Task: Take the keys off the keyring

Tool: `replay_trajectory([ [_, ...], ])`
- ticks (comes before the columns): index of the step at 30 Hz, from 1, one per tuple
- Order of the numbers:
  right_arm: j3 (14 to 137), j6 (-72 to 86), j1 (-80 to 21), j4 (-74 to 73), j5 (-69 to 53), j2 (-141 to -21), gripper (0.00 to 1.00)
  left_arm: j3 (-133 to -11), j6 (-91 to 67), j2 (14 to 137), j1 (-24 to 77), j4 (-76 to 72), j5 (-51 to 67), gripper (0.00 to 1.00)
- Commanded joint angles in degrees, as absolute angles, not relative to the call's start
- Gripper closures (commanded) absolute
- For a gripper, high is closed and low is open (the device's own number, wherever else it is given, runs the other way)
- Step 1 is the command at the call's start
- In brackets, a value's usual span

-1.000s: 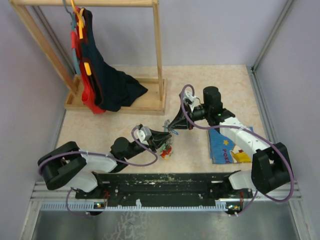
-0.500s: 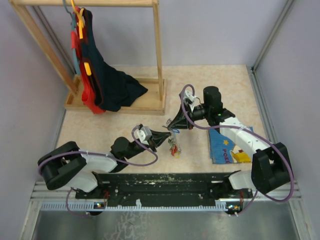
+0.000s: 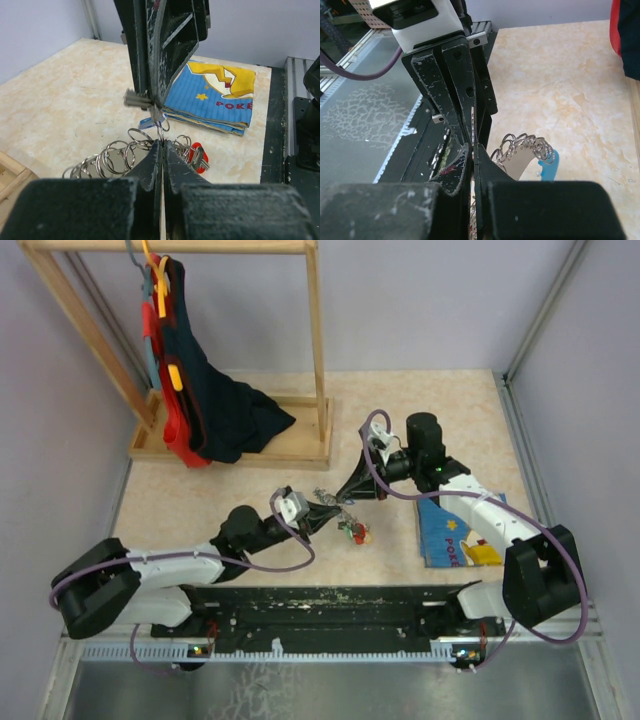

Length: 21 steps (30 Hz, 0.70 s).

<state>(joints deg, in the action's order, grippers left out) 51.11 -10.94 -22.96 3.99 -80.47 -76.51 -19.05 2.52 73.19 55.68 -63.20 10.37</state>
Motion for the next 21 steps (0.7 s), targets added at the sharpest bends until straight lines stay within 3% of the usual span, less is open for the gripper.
replay_trajectory([
  [1, 54.0, -10.6, -22.6, 7.2, -84.6, -74.8, 1.0, -26.1, 6.8, 69.0, 54.6, -45.7, 17.0, 1.0],
  [8, 54.6, -9.5, -23.4, 7.6, -85.3, -74.7, 1.0, -37.1, 10.5, 67.5, 52.5, -22.1, 22.4, 1.0],
  [21, 55.2, -7.6, -23.4, 8.5, -86.0, -74.4, 1.0, -52.0, 12.8, 67.9, 48.1, 4.5, 32.7, 1.0],
])
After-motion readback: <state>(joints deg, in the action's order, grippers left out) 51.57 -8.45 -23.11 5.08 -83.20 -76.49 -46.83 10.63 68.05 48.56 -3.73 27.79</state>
